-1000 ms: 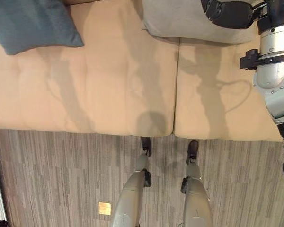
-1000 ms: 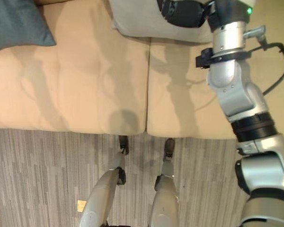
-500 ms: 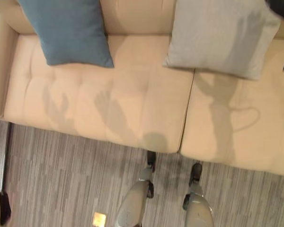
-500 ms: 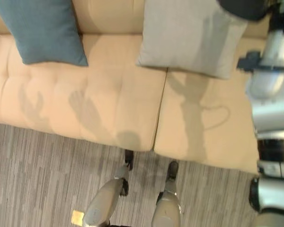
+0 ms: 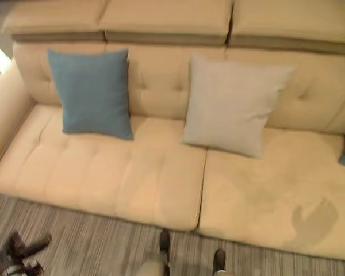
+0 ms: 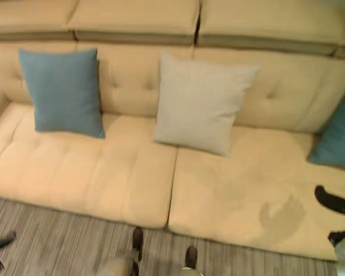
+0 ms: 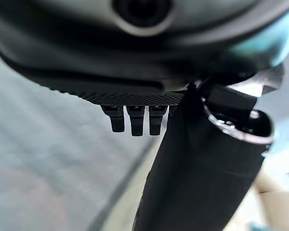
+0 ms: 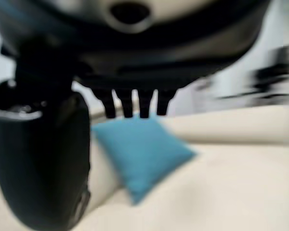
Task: Pick up all the scattered cushions and arrange them neatly on the sofa.
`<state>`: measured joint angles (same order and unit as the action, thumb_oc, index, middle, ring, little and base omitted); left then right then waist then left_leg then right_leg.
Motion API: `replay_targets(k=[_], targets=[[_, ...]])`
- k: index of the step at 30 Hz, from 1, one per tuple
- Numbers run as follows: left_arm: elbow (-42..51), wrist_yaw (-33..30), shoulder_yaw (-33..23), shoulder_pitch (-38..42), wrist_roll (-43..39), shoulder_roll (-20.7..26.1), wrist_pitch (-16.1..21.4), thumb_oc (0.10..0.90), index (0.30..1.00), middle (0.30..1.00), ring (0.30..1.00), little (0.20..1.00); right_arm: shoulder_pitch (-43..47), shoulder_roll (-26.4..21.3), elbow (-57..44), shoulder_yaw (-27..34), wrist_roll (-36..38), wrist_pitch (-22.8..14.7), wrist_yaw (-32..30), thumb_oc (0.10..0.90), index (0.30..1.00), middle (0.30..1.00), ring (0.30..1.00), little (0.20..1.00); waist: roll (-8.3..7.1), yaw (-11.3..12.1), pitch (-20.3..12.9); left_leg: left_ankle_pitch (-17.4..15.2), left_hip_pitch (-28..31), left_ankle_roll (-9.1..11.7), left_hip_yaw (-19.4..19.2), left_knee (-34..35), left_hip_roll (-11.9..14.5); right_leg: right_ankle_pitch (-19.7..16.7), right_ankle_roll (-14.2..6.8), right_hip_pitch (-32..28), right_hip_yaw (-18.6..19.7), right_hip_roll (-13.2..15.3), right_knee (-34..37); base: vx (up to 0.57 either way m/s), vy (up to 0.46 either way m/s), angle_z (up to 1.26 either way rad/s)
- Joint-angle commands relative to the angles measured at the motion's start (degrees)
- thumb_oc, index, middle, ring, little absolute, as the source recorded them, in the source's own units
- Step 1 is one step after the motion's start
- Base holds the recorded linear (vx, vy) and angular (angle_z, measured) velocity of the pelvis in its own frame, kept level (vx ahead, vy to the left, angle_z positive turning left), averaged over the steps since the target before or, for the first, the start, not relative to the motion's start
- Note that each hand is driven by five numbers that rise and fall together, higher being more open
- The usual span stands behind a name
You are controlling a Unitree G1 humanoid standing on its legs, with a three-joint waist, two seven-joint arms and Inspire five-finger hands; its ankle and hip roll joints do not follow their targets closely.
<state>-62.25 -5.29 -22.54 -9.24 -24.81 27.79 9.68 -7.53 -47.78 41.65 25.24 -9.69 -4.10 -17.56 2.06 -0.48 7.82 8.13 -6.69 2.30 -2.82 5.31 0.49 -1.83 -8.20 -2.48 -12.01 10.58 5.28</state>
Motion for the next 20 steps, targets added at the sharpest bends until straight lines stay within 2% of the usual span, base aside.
replay_targets(k=[1,5,7,9,10,11,15,20], targets=[[-4.08,2.06,4.17,1.71,5.4,0.38,1.82,0.8,0.9,0.9,0.9,0.9,1.76,-3.9,4.95,-5.0,6.68,-1.88,3.81,0.8,0.9,0.9,0.9,0.9,2.56,0.93,-7.44,-7.02,5.83,4.86,-2.39,-0.31,5.34,3.99,-2.72,-1.67,-0.49,0.74,-1.21,-0.06,-0.044,-0.06],[-9.48,2.52,10.1,1.99,12.54,-4.6,0.14,0.8,0.9,0.9,0.9,0.9,2.95,2.27,14.42,-9.63,11.09,-1.22,7.14,0.8,0.9,0.9,0.9,0.9,2.26,0.75,-8.55,-6.75,6.84,5.06,-2.19,-0.31,5.92,4.39,-2.16,-2.86,-0.35,0.02,-0.96,-0.07,-0.05,-0.16],[-10.71,2.96,11.77,2.55,13.51,-6.13,-0.61,0.8,0.9,0.9,0.9,0.9,3.24,5.4,17.59,-12.98,11.4,-1.02,8.94,0.8,0.9,0.9,0.9,0.9,2.04,0.89,-9.11,-6.44,6.63,5.23,-1.91,-0.31,6.28,4.54,-1.94,-3.01,-0.56,-0.41,-0.72,-0.09,-0.07,-0.05],[-11.19,2.23,15.38,2.89,18.28,-7.5,-0.87,0.8,0.9,0.9,0.9,0.9,3.45,9.28,21.16,-16.28,11.3,-0.62,10.44,0.8,0.9,0.9,0.9,0.9,1.86,0.86,-9.54,-5.92,5.98,5.34,-1.38,-0.31,6.48,4.44,-1.79,-2.76,-0.85,-0.8,-0.59,-0.09,-0.054,0.07],[-11.19,2.21,15.37,2.88,18.31,-7.5,-0.87,0.8,0.9,0.9,0.9,0.9,3.49,9.28,21.23,-16.32,11.32,-0.66,10.44,0.8,0.9,0.9,0.9,0.9,1.85,0.84,-9.59,-5.92,5.94,5.35,-1.37,-0.31,6.48,4.45,-1.79,-2.73,-0.86,-0.8,-0.59,-0.09,-0.053,0.1],[-11.77,1.29,19.06,3.07,22.66,-8.57,-1.12,0.8,0.9,0.9,0.9,0.9,3.01,13.33,24.77,-18.87,11.97,-0.28,11.58,0.8,0.9,0.9,0.9,0.9,1.66,1.0,-9.89,-5.64,5.69,5.46,-1.19,-0.31,6.67,4.25,-1.66,-2.56,-0.85,-1.05,-0.44,-0.07,-0.061,0.07],[-12.91,0.97,23.79,2.06,27.54,-10.84,-1.72,0.8,0.9,0.9,0.9,0.9,1.09,20.47,32.69,-21.61,12.96,0.73,13.19,0.8,0.9,0.9,0.9,0.9,1.36,1.38,-10.66,-5.4,5.7,5.64,-0.7,-0.31,7.11,4.18,-1.35,-2.9,-0.7,-1.7,-0.28,-0.04,-0.072,0.05],[-13.91,0.68,24.34,2.63,27.66,-11.52,-2.38,0.8,0.9,0.9,0.9,0.9,0.41,22.72,34.25,-22.97,12.51,0.96,13.44,0.8,0.9,0.9,0.9,0.9,1.11,1.62,-10.53,-4.7,5.43,5.92,0.03,-0.31,7.45,4.45,-0.96,-3.08,-0.78,-2.37,-0.28,-0.03,-0.046,0.06]])
